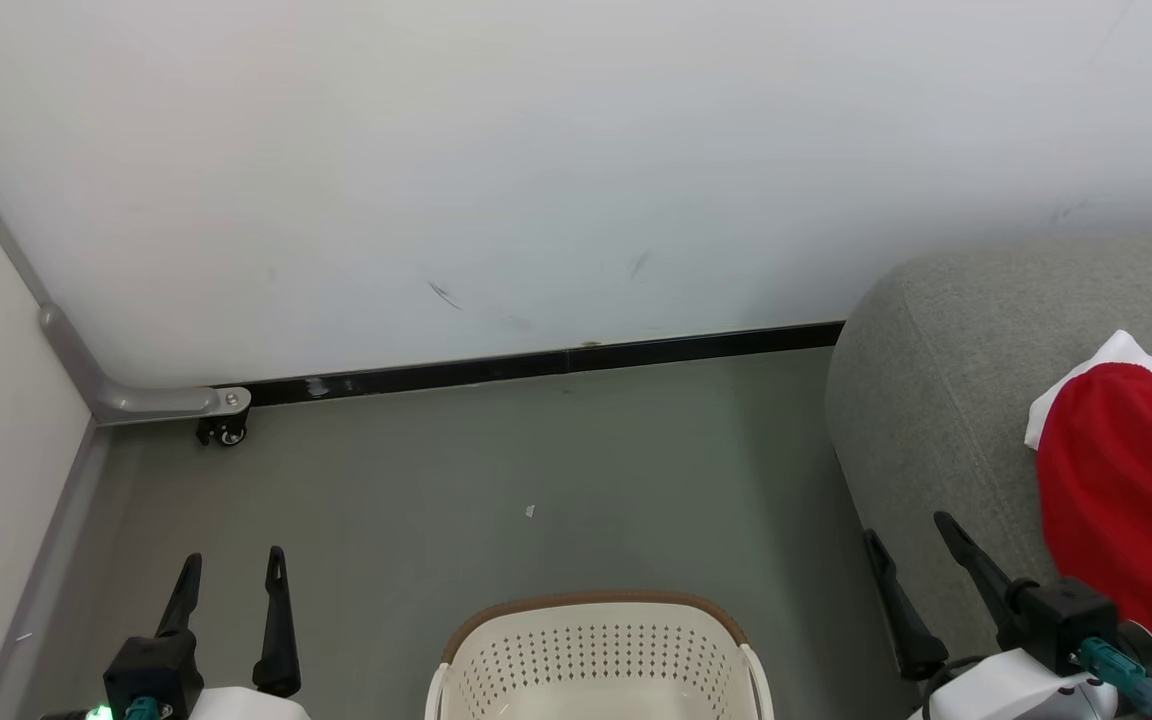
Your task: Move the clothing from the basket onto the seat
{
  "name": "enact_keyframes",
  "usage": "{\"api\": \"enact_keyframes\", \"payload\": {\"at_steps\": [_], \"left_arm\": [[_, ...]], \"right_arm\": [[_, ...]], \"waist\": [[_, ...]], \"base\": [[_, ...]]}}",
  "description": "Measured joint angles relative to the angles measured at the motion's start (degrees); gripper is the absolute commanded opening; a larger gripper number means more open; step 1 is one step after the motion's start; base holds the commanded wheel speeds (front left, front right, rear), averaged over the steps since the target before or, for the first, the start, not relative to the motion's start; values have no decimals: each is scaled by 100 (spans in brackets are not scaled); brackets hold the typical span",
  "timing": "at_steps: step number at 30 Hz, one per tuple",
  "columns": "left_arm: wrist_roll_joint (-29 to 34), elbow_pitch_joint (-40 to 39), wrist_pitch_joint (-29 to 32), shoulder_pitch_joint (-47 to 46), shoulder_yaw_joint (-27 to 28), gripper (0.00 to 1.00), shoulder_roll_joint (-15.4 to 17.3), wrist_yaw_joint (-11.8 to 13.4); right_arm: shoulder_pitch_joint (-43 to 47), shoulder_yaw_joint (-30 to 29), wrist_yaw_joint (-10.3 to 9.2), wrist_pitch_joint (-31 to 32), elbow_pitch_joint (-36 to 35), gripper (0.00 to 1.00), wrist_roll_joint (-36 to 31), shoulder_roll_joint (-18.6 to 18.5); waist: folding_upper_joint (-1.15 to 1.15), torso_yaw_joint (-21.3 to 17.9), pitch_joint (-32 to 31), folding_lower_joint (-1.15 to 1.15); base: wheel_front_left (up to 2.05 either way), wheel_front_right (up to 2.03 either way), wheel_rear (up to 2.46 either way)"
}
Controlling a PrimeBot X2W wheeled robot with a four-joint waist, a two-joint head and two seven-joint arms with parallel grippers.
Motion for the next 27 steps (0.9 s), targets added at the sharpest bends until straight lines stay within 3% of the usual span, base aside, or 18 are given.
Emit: {"api": "enact_keyframes", "payload": {"at_steps": [8, 9, 18, 27], "left_arm": [[11, 60, 0, 0, 15, 100, -2, 0], [35, 60, 0, 0, 15, 0, -4, 0], [21, 557, 33, 371, -110, 0, -326, -1], [-613, 637, 286, 371, 122, 0, -332, -160]], "right_arm": [[5, 21, 0, -37, -60, 100, 19, 0], [6, 20, 0, -37, -63, 0, 33, 0], [400, 120, 0, -31, 448, 0, 44, 96], [465, 267, 0, -32, 286, 0, 672, 96]], "waist": [[0, 11, 31, 0], [0, 13, 34, 0], [0, 13, 37, 0], [0, 15, 53, 0]], "base": [[0, 0, 0], [0, 0, 0], [0, 0, 0], [0, 0, 0]]}}
